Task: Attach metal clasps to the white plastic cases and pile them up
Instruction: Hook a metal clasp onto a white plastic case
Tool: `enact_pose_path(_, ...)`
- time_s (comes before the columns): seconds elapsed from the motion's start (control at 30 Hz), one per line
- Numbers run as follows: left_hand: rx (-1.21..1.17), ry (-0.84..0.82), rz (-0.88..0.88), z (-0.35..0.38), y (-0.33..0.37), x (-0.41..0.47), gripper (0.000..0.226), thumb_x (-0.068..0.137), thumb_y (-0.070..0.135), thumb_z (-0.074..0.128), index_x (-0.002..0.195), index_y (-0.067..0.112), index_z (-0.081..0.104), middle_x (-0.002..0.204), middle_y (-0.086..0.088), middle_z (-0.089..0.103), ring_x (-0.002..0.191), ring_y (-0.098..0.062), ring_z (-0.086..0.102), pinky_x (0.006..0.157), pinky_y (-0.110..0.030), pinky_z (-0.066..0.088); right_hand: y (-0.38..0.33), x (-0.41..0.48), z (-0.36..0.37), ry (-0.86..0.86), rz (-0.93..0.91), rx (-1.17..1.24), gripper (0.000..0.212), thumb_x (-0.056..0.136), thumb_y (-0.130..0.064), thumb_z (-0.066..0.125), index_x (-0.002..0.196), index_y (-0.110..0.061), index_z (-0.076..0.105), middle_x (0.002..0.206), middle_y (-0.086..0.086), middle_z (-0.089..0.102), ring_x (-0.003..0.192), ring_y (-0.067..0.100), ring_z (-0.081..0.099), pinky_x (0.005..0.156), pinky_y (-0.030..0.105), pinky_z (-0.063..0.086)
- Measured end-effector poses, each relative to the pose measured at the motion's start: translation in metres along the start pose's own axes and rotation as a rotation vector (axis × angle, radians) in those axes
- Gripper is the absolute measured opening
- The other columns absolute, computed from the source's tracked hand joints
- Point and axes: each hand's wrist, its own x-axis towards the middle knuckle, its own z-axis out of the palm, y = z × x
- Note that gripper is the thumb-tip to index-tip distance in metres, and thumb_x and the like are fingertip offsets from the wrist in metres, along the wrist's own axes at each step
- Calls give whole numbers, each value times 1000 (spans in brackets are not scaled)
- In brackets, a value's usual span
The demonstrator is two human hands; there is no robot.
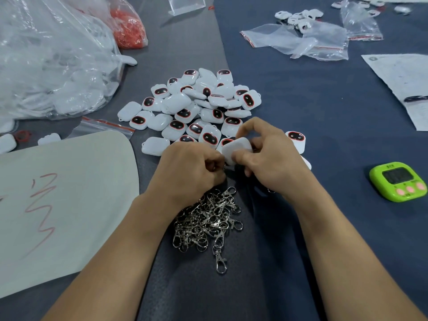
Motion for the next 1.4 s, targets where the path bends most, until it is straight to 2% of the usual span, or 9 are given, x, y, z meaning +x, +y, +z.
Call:
enact_pose_path(0.13, -30, 8, -24, 2, -3, 0, 16, 63, 37, 71, 76, 29, 77, 59, 11, 56, 62, -9, 51, 59, -21, 37, 0, -1, -2, -14, -11, -25, 21, 85, -13, 74, 91, -27, 59, 54, -3, 65, 38, 8, 49, 39, 14, 35)
enact_pose_path(0.2, -43, 10, -35, 3, -4, 0, 16, 63, 36, 71, 76, 29, 77, 59, 13, 56, 62, -8, 51, 59, -22, 38, 0, -1, -2, -17, -17, -21, 20, 85, -11, 73, 90, -25, 59, 54, -5, 65, 37, 8, 48, 39, 14, 35)
enact_pose_path(0.4, -69, 36, -56, 6, -7, -1, 12, 65, 37, 73, 74, 30, 77, 55, 20, 54, 62, -6, 52, 58, -17, 35, 1, 2, -2, -23, -34, -93, 20, 85, -13, 73, 88, -26, 58, 54, -10, 64, 42, 6, 47, 45, 20, 36)
enact_pose_path(0.53, -92, 47, -96, 5, -9, 0, 16, 65, 40, 73, 79, 32, 76, 59, 14, 62, 64, -8, 57, 58, -16, 39, 2, 2, -3, -49, -42, -127, 20, 84, -13, 71, 86, -28, 59, 60, -4, 67, 45, 8, 46, 50, 24, 40)
enact_pose_path(0.6, -112, 46, -98, 4, -10, 0, 24, 64, 40, 72, 87, 39, 72, 66, 18, 63, 64, -7, 57, 55, -11, 36, 2, 0, -2, -56, -41, -131, 20, 83, -14, 71, 85, -29, 59, 63, -1, 68, 47, 10, 47, 51, 26, 42)
enact_pose_path(0.8, -116, 36, -57, 4, -12, 1, 15, 64, 36, 73, 76, 27, 76, 69, 16, 63, 63, -8, 57, 55, -13, 38, 2, 1, 2, 83, -10, -40, 15, 84, -17, 69, 86, -28, 58, 58, -2, 67, 47, 12, 52, 49, 26, 41)
enact_pose_path(1.03, -129, 20, -65, 5, -13, 2, 13, 64, 36, 71, 73, 28, 75, 67, 14, 63, 63, -9, 57, 55, -15, 36, 3, 2, 3, 37, -1, -30, 15, 81, -17, 72, 85, -27, 61, 53, 1, 64, 44, 11, 45, 51, 28, 41)
enact_pose_path(1.23, -159, -20, -53, 4, -14, 2, 7, 65, 34, 71, 72, 36, 73, 61, 13, 61, 61, -9, 56, 56, -15, 36, 1, 1, 3, 42, 2, 52, 14, 85, -11, 69, 86, -24, 62, 50, 0, 63, 38, 10, 44, 40, 20, 35)
enact_pose_path(1.4, -178, -17, -71, 5, -13, 2, 21, 65, 37, 71, 85, 44, 71, 65, 16, 64, 63, -6, 58, 57, -14, 37, 1, 3, 1, 4, 6, 32, 16, 85, -10, 71, 87, -23, 62, 48, -3, 61, 38, 11, 44, 42, 21, 35)
